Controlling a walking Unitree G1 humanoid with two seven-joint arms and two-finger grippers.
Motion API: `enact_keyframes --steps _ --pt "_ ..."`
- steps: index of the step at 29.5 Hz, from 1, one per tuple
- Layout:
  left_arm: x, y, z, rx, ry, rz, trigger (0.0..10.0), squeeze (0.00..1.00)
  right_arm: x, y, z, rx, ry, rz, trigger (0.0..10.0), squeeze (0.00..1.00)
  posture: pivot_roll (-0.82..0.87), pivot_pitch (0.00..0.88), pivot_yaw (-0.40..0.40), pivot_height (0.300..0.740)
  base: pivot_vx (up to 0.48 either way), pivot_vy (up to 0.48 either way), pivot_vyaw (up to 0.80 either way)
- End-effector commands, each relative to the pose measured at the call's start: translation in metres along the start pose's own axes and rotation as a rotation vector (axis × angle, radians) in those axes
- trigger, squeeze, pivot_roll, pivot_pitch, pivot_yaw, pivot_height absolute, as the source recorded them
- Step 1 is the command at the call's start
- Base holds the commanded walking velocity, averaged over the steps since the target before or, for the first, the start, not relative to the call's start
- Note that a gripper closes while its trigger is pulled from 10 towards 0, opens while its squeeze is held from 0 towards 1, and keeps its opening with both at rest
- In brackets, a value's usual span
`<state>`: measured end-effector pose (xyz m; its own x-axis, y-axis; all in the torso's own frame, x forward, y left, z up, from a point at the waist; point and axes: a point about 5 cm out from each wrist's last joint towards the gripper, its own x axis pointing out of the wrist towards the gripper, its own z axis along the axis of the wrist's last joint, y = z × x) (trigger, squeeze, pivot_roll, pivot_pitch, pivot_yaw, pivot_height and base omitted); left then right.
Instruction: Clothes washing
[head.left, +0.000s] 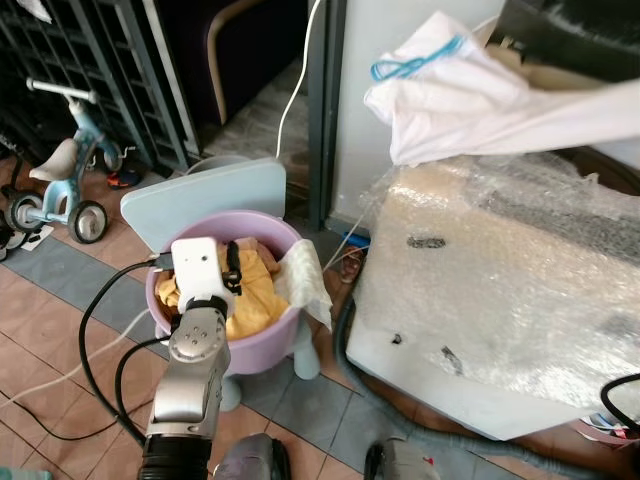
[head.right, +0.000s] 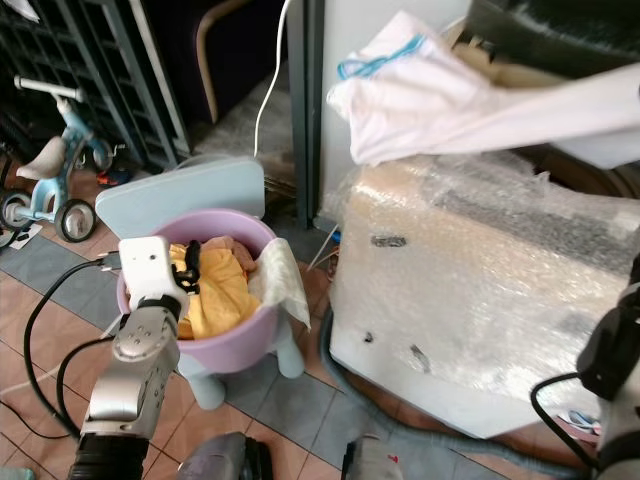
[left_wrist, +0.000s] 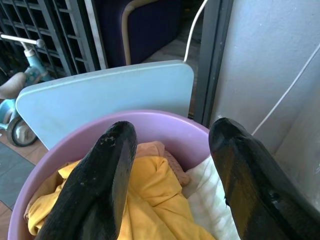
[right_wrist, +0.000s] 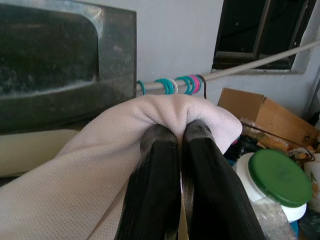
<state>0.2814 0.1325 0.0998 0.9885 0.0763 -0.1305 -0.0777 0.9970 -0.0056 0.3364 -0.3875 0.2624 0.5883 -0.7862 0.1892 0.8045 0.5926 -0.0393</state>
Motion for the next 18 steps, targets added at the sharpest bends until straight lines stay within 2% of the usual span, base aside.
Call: enact_keyframes --steps 1,2,3,5,6,9,11,12,13,14,16,18 --pt "-0.001 0.006 -0.003 -0.008 0.013 0.031 10.0 0.00 -0.003 0.013 -0.005 0.019 0.069 0.095 10.0 0.00 0.01 0.059 0.010 0.740 0.000 0.000 0.00" --pt "-0.001 0.006 -0.003 -0.009 0.016 0.031 10.0 0.00 -0.010 0.024 -0.021 0.026 0.153 0.161 10.0 0.00 0.01 0.060 0.008 0.740 0.000 0.000 0.00" --pt "-0.001 0.006 -0.003 -0.009 0.016 0.031 10.0 0.00 -0.011 0.026 -0.024 0.028 0.168 0.170 10.0 0.00 0.01 0.060 0.008 0.740 0.000 0.000 0.00" --pt "-0.001 0.005 -0.003 -0.012 0.017 0.032 10.0 0.00 -0.020 0.040 -0.035 0.026 0.221 0.265 10.0 0.00 0.01 0.062 0.006 0.740 0.000 0.000 0.00" --pt "-0.001 0.005 -0.004 -0.014 0.019 0.033 10.0 0.00 -0.023 0.047 -0.034 0.066 0.211 0.315 10.0 1.00 0.01 0.063 0.005 0.740 0.000 0.000 0.00" --pt "-0.001 0.005 -0.004 -0.015 0.020 0.033 10.0 0.00 -0.023 0.051 -0.025 0.107 0.153 0.338 10.0 1.00 0.01 0.064 0.003 0.740 0.000 0.000 0.00" --pt "-0.001 0.005 -0.004 -0.019 0.022 0.034 10.0 0.00 -0.024 0.059 0.007 0.182 -0.047 0.415 10.0 1.00 0.00 0.065 0.003 0.740 0.000 0.000 0.00" --pt "-0.001 0.005 -0.004 -0.019 0.022 0.034 10.0 0.00 -0.024 0.059 0.007 0.182 -0.047 0.415 10.0 1.00 0.00 0.065 0.003 0.740 0.000 0.000 0.00" --pt "-0.001 0.005 -0.005 -0.021 0.024 0.034 10.0 0.00 -0.028 0.064 0.022 0.228 -0.149 0.474 10.0 1.00 0.00 0.065 0.002 0.740 0.000 0.000 0.00" --pt "-0.001 0.005 -0.005 -0.021 0.024 0.034 10.0 0.00 -0.028 0.064 0.022 0.228 -0.149 0.474 10.0 1.00 0.00 0.065 0.002 0.740 0.000 0.000 0.00" --pt "-0.001 0.005 -0.005 -0.023 0.026 0.038 10.0 0.00 -0.034 0.071 0.032 0.280 -0.202 0.555 10.0 1.00 0.00 0.064 0.002 0.740 0.000 0.000 0.00" --pt "0.000 0.004 -0.005 -0.027 0.030 0.046 10.0 0.00 -0.037 0.076 0.032 0.278 -0.206 0.588 10.0 1.00 -0.01 0.064 0.000 0.740 0.000 0.000 0.00"
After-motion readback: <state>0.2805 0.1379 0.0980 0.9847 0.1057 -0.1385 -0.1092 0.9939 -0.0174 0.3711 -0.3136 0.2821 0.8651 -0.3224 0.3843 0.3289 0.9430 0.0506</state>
